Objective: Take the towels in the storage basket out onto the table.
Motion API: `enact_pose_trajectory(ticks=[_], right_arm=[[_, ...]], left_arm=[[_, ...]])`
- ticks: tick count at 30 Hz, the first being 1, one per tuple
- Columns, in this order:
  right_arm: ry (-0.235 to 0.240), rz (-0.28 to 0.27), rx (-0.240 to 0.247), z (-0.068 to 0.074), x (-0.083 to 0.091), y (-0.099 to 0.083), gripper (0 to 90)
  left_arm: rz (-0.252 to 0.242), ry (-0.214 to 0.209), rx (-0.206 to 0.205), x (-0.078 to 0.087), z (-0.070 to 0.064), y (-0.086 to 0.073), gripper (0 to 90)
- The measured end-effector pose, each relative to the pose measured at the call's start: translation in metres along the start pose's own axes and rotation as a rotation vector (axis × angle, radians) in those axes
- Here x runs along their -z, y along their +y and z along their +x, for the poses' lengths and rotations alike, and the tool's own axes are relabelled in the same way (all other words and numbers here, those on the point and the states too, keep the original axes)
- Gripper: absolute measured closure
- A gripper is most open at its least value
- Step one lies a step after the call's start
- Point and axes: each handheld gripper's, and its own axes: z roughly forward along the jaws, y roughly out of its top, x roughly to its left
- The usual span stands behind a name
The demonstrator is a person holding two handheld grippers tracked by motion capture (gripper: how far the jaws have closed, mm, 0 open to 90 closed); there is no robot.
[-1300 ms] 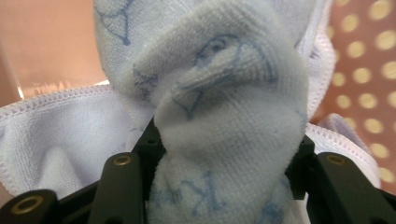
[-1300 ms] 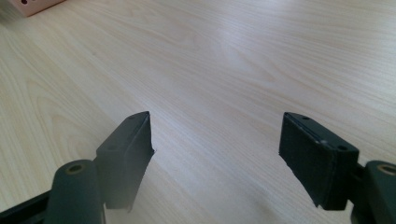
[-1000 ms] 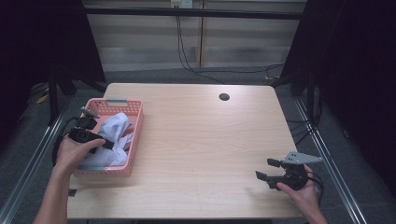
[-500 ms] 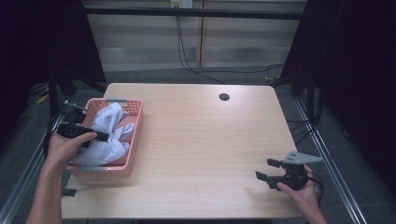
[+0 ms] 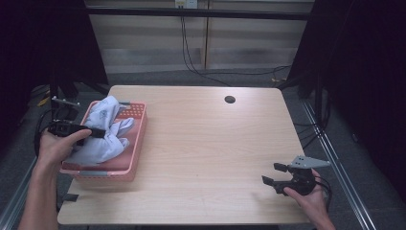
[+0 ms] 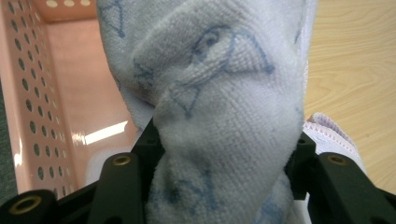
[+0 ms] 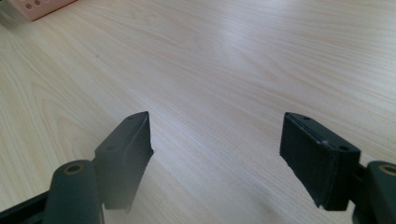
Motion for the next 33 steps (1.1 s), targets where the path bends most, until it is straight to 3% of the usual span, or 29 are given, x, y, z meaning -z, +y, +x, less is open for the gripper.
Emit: enact_pose_trajectory(ticks=[5,12,17,20,25,33], right_arm=[[-0.002,0.001,-0.002,0.000,0.001,0.000,24.7],[0.010,0.007,-0.001,0.000,0.001,0.000,24.8],[0.008,0.007,-0.002,0.001,0.001,0.000,24.8],[0.001,0.004,-0.003,0.000,0.001,0.000,24.8],[0.004,0.002,0.003,-0.001,0.000,0.000,24.8],[0.005,0.002,-0.002,-0.001,0.001,0.000,24.8]], left_arm=[[-0.015,-0.008,-0.011,0.004,-0.007,0.002,47.7],[-0.034,-0.033,-0.067,0.012,-0.016,0.008,47.2],[-0.049,-0.025,-0.056,0.017,-0.021,0.015,47.3],[-0.051,-0.022,-0.080,0.021,-0.028,0.019,47.4],[-0.068,-0.063,-0.081,0.023,-0.034,0.023,47.4],[-0.088,-0.051,-0.125,0.032,-0.056,0.042,47.4]])
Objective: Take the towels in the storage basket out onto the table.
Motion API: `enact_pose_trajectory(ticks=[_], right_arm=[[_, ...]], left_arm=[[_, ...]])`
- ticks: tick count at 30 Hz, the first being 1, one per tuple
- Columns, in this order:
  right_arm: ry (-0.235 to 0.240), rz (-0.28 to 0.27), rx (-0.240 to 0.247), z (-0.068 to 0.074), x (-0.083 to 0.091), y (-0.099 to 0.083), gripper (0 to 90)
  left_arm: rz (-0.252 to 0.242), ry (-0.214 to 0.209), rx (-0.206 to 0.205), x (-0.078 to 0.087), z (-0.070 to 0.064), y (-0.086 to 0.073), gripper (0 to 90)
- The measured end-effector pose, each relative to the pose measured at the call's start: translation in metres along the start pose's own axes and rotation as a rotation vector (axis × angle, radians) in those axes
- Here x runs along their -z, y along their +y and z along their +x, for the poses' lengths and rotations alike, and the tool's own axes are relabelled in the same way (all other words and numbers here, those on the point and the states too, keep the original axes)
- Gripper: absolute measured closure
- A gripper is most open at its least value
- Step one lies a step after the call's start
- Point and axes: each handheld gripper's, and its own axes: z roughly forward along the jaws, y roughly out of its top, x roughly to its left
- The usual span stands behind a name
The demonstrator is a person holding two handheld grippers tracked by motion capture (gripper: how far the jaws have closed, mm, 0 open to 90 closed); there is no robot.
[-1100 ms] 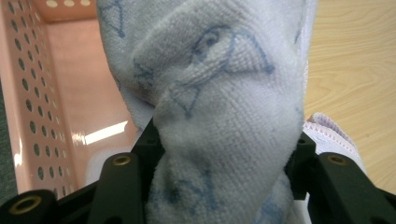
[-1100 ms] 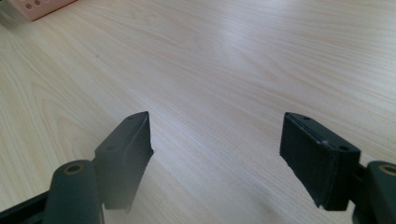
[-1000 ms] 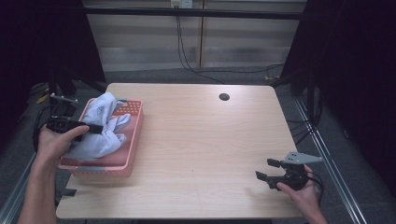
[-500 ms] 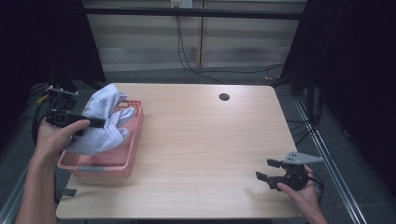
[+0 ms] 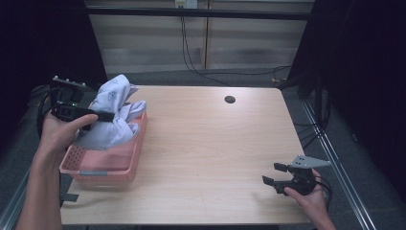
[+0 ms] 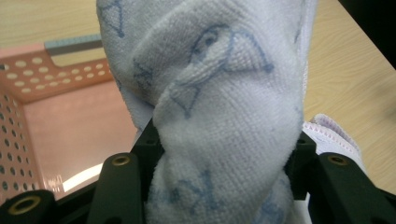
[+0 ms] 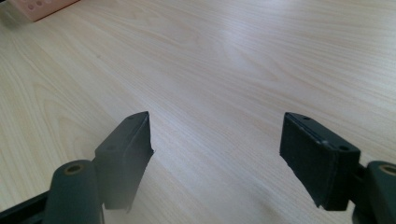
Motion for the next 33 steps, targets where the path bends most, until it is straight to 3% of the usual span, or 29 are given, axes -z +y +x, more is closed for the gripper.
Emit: enact_pose_trajectory(ticks=[8,21,32,33], right_arm=[[-0.002,0.000,-0.001,0.000,0.000,0.000,24.8],[-0.003,-0.001,0.004,0.000,0.001,0.000,24.8],[-0.003,0.000,0.003,0.000,0.001,0.000,24.8],[-0.001,0.002,0.002,0.000,0.001,0.000,24.8]], left_arm=[[0.005,0.011,-0.010,0.001,-0.012,0.015,47.4],[-0.023,0.015,-0.043,0.023,-0.033,0.039,47.4],[-0.026,-0.011,-0.081,0.016,-0.057,0.056,47.3],[-0.013,-0.009,-0.099,0.013,-0.063,0.061,47.3]])
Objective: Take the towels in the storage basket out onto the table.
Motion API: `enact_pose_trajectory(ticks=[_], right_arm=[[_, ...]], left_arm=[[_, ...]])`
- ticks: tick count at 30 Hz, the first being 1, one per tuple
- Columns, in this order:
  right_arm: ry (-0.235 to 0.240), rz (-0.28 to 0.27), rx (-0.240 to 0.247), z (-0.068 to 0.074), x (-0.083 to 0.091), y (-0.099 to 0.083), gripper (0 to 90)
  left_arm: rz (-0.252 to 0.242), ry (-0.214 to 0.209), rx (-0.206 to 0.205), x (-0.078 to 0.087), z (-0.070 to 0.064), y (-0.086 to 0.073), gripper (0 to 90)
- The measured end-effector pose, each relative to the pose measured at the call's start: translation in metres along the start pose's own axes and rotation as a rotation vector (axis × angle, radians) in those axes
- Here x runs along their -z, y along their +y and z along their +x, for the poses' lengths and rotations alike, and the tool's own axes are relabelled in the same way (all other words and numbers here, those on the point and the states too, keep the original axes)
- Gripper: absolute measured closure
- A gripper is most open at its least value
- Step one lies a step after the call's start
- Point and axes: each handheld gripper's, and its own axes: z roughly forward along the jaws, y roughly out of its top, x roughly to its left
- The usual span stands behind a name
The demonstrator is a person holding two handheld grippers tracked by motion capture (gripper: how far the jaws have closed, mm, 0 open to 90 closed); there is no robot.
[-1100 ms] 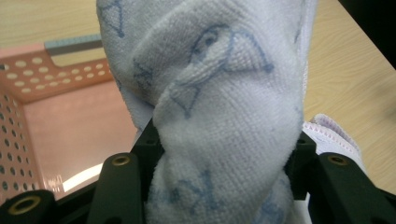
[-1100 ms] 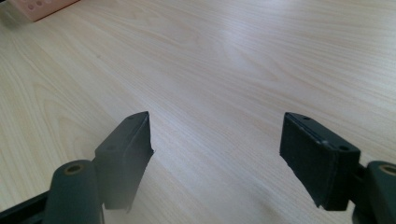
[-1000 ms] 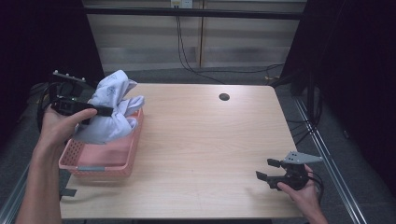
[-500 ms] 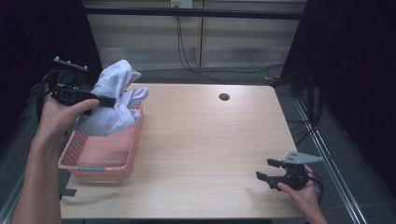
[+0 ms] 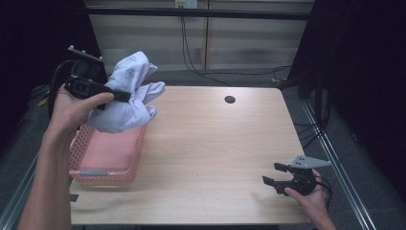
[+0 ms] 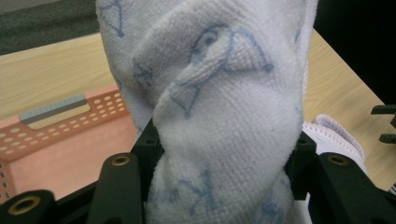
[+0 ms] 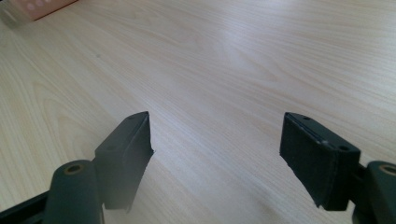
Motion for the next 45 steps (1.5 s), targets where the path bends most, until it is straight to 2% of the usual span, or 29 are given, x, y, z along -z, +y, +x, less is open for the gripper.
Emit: enact_pose_trajectory(ticks=[3,8,10,11,14,15,17,19,20,23,25,27,33,34,35,36,37,39,40,45], right_arm=[[0.000,0.001,0.002,0.000,0.000,0.000,24.8],[-0.002,-0.001,0.004,0.000,0.000,0.000,24.7],[0.001,0.001,0.005,-0.001,-0.001,0.000,24.8],[0.001,0.001,0.005,-0.001,-0.001,0.000,24.8],[-0.003,0.001,0.010,0.000,0.000,0.000,24.8],[-0.003,0.001,0.010,0.000,0.000,0.000,24.8],[0.000,0.001,0.009,-0.001,-0.001,0.000,24.8],[0.000,-0.001,0.007,0.000,0.000,0.000,24.8],[-0.002,0.000,0.008,0.000,0.000,0.000,24.8],[0.000,0.000,0.005,-0.001,0.001,0.000,24.8],[0.001,-0.003,0.006,-0.002,0.001,0.000,24.8],[0.000,-0.001,0.006,-0.001,0.001,0.000,24.7],[-0.004,-0.002,0.006,-0.002,0.002,-0.001,24.9],[-0.002,-0.001,0.006,-0.002,0.002,-0.001,24.9],[-0.001,-0.003,0.006,-0.002,0.002,-0.001,24.9],[-0.003,0.000,0.003,-0.002,0.002,-0.001,24.9],[-0.003,0.000,0.003,-0.002,0.002,-0.001,24.9],[-0.006,0.002,0.005,-0.003,0.001,-0.001,24.9],[-0.003,0.002,0.005,-0.002,0.001,-0.001,24.9],[-0.003,0.004,0.006,-0.002,0.001,-0.001,24.9]], left_arm=[[0.006,-0.009,-0.007,-0.003,-0.004,0.004,47.4],[0.011,-0.040,-0.029,-0.012,-0.020,0.016,47.4],[0.002,-0.062,-0.040,-0.016,-0.028,0.022,47.4],[0.002,-0.062,-0.040,-0.016,-0.028,0.022,47.4],[0.008,-0.106,-0.063,-0.025,-0.041,0.029,47.4],[0.008,-0.106,-0.063,-0.025,-0.041,0.029,47.4],[0.007,-0.119,-0.060,-0.034,-0.048,0.032,47.4],[0.029,-0.132,-0.085,-0.047,-0.057,0.034,47.4],[0.028,-0.138,-0.073,-0.053,-0.061,0.034,47.4],[0.040,-0.163,-0.096,-0.064,-0.071,0.033,47.4],[0.035,-0.188,-0.100,-0.072,-0.076,0.031,47.3],[0.043,-0.196,-0.108,-0.082,-0.082,0.027,47.3],[0.126,-0.205,-0.163,-0.123,-0.099,0.009,46.8],[0.126,-0.205,-0.163,-0.123,-0.099,0.009,46.7],[0.130,-0.205,-0.161,-0.129,-0.102,0.004,46.6],[0.154,-0.211,-0.171,-0.143,-0.108,-0.006,46.4],[0.154,-0.211,-0.171,-0.143,-0.108,-0.006,46.3],[0.186,-0.222,-0.203,-0.166,-0.123,-0.020,46.2],[0.186,-0.222,-0.203,-0.166,-0.123,-0.020,46.1],[0.228,-0.265,-0.227,-0.199,-0.146,-0.040,45.5]])
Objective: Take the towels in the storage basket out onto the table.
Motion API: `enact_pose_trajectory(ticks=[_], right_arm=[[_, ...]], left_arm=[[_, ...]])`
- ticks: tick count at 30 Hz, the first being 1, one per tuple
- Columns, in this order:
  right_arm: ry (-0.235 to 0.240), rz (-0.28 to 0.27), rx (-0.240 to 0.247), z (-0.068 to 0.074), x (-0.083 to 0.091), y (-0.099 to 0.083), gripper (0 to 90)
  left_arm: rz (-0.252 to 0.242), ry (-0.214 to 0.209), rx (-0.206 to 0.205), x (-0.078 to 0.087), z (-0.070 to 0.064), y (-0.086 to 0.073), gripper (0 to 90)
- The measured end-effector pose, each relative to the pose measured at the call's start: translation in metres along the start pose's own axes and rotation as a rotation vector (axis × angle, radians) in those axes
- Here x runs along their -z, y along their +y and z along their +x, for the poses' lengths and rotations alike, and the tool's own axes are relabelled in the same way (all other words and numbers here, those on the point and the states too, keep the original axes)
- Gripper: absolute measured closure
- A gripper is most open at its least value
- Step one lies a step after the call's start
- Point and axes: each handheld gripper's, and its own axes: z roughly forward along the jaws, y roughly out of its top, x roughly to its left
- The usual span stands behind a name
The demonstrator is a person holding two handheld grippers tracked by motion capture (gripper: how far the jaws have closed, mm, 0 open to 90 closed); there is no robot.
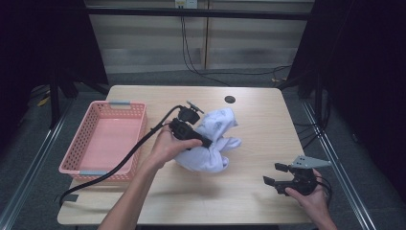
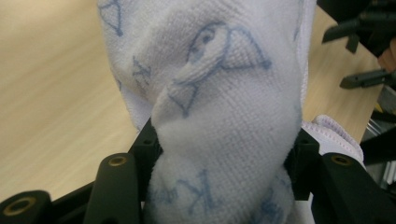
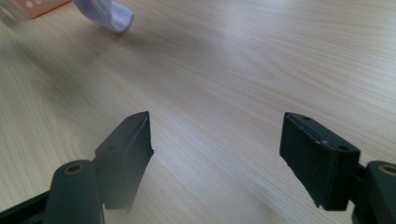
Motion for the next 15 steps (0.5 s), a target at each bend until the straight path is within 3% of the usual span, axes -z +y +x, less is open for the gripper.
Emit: enact_pose_trajectory(ticks=[1,2,4,6,8,9,12,15], right_arm=[[0.003,0.000,0.003,0.000,0.000,0.000,24.9],[0.003,0.000,0.003,0.000,0.000,0.000,24.9],[0.005,0.002,0.001,0.000,-0.001,0.000,24.9],[0.005,0.005,0.004,0.001,-0.001,0.000,24.9],[0.007,0.003,0.005,0.001,-0.002,0.000,24.9],[0.010,0.004,0.004,0.001,-0.002,0.001,24.9],[0.010,0.003,-0.001,0.002,-0.003,0.001,24.9],[0.015,0.003,-0.006,0.001,-0.004,0.001,24.9]], left_arm=[[0.005,-0.005,0.006,-0.013,-0.004,-0.004,45.0],[0.005,-0.005,0.006,-0.013,-0.004,-0.004,44.8],[0.014,-0.016,0.004,-0.028,-0.006,-0.010,43.6],[0.027,-0.003,0.000,-0.045,-0.010,-0.016,42.5],[0.024,0.005,-0.009,-0.049,-0.011,-0.018,40.9],[0.035,0.020,-0.022,-0.063,-0.013,-0.023,39.9],[0.053,0.034,-0.033,-0.074,-0.014,-0.029,36.0],[0.021,0.003,-0.027,-0.080,-0.011,-0.036,26.0]])
